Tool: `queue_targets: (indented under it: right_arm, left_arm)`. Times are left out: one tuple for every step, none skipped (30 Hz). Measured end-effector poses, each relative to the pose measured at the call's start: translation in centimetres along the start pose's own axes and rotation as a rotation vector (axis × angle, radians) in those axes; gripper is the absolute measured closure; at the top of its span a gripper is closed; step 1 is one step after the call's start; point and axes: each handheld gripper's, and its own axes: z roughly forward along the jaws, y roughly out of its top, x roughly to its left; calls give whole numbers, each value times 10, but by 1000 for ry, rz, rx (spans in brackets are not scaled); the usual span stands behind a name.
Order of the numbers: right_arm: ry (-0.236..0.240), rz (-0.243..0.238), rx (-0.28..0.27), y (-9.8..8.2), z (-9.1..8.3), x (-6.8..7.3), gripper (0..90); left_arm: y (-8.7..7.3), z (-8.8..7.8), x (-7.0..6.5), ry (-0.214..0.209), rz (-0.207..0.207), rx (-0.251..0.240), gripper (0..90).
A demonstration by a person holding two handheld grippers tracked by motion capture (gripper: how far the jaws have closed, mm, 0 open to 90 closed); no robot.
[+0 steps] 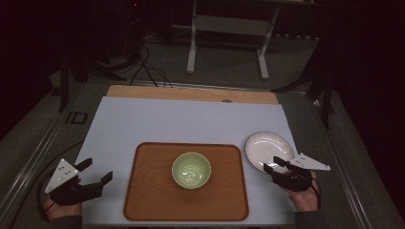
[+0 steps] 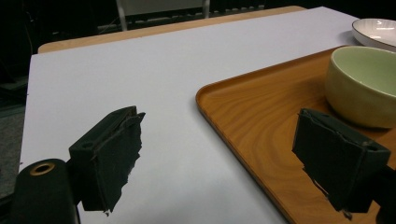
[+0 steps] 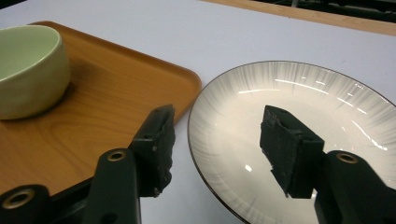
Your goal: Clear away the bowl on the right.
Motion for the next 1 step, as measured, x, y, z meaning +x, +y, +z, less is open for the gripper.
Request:
queue_targets:
  right_arm:
    - [1, -2, -2, 0, 0, 0, 429]
  left_arm:
    - [0, 0, 0, 0, 0, 0, 151]
